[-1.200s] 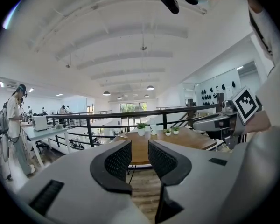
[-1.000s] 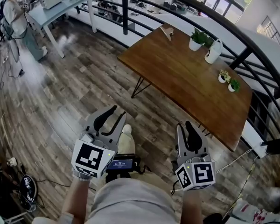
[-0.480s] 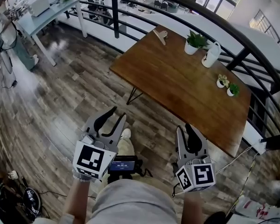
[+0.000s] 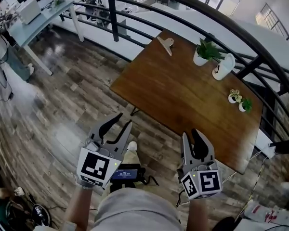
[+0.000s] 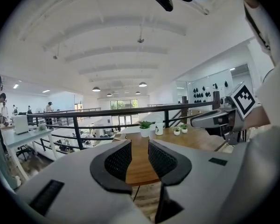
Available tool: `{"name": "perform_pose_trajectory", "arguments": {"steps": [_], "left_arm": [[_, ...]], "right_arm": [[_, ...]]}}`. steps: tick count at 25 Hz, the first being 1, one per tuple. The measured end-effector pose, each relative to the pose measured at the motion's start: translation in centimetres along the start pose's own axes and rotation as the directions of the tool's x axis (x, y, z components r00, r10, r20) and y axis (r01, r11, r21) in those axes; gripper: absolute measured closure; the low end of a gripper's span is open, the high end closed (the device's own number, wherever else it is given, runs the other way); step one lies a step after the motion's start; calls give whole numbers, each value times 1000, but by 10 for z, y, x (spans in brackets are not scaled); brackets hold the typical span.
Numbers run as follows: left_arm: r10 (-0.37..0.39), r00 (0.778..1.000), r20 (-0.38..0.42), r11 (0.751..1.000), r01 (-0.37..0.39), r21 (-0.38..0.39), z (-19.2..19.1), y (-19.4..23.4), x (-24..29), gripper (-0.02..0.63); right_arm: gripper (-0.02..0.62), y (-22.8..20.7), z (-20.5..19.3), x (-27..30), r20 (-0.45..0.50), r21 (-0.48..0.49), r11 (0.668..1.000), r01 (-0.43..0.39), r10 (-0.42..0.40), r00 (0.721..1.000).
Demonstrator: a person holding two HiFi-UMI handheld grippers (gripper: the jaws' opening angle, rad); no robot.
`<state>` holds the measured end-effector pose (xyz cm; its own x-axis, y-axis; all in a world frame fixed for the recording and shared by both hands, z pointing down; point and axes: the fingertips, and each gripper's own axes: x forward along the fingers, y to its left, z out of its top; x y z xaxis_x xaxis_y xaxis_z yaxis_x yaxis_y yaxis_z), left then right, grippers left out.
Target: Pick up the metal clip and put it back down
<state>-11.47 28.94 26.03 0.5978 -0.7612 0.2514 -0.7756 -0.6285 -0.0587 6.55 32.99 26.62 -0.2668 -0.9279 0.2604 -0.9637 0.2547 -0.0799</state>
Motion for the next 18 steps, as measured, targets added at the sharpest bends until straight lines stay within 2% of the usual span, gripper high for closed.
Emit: {"name": "perform_pose_trajectory", "arguments": {"steps": [12, 18], "left_arm": [[-73, 997, -5, 997, 73, 8, 18, 80, 92, 491], [-95, 995, 1, 995, 95, 4, 22, 105, 117, 491]], "right_arm": [[472, -22, 32, 107, -13, 3, 998, 59, -59, 998], [472, -25, 44, 138, -7, -5, 997, 76, -76, 997]]}}
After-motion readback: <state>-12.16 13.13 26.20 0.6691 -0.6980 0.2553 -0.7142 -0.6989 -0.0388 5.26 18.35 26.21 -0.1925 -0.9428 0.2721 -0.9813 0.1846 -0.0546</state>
